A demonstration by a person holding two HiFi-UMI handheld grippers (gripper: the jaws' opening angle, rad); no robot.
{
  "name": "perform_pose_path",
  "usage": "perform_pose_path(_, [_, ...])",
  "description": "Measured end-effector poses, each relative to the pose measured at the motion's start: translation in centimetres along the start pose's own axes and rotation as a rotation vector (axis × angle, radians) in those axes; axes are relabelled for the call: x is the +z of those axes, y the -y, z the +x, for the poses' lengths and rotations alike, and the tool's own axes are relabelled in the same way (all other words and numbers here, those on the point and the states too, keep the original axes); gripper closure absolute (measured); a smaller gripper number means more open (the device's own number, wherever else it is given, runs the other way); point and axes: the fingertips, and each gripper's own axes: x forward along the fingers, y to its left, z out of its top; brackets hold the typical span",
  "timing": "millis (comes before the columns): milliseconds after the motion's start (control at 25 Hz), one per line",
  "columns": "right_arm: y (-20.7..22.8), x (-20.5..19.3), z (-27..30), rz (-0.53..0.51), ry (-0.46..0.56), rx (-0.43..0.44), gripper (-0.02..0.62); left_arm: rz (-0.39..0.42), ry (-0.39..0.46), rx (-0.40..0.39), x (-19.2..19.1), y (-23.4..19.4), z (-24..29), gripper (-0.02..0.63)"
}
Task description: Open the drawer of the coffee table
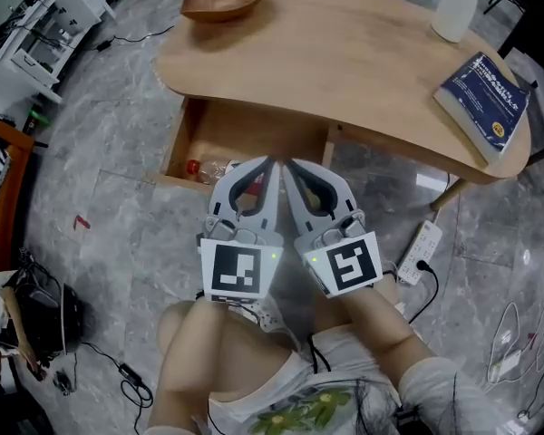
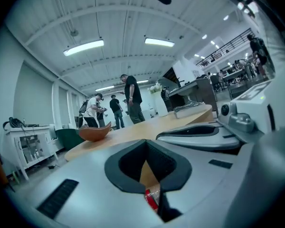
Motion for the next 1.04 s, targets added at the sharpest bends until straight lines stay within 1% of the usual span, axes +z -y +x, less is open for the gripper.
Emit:
perform_pose_path(80, [0.1,0.0,0.0,0.009,-0.002,-0.002,0.574,-0.007,-0.002,0.006,-0.1,0.2,0.1,0.596])
perform_pose_path(280, [0.6,0.1,0.1,0.043,0.001,-0.002,0.574,-0.002,0.027,-0.013,-0.2,0.8,-0.2,0.597])
perform_pose_path(600, [0.5,-0.1,0.2,0.007,-0.016,-0.009,0.575,-0.063,0.032,-0.018,-0.3,0.8,-0.5,0.597])
perform_pose_path(800, [0.8,-0.3,0.2,0.033,-0.031,-0.029,0.575,-0.084,0.047,-0.014,0.3,0.6,-0.2,0.597])
perform_pose_path(920, [1.0,-0.2,0.2,0.048,-0.025,-0.037,0.575,-0.084,0.054,-0.007,0.7,0.6,0.0,0.597])
perform_pose_path(1040, [1.1,-0.1,0.1,0.057,-0.022,-0.041,0.575,-0.062,0.058,-0.002,0.9,0.7,0.1,0.597])
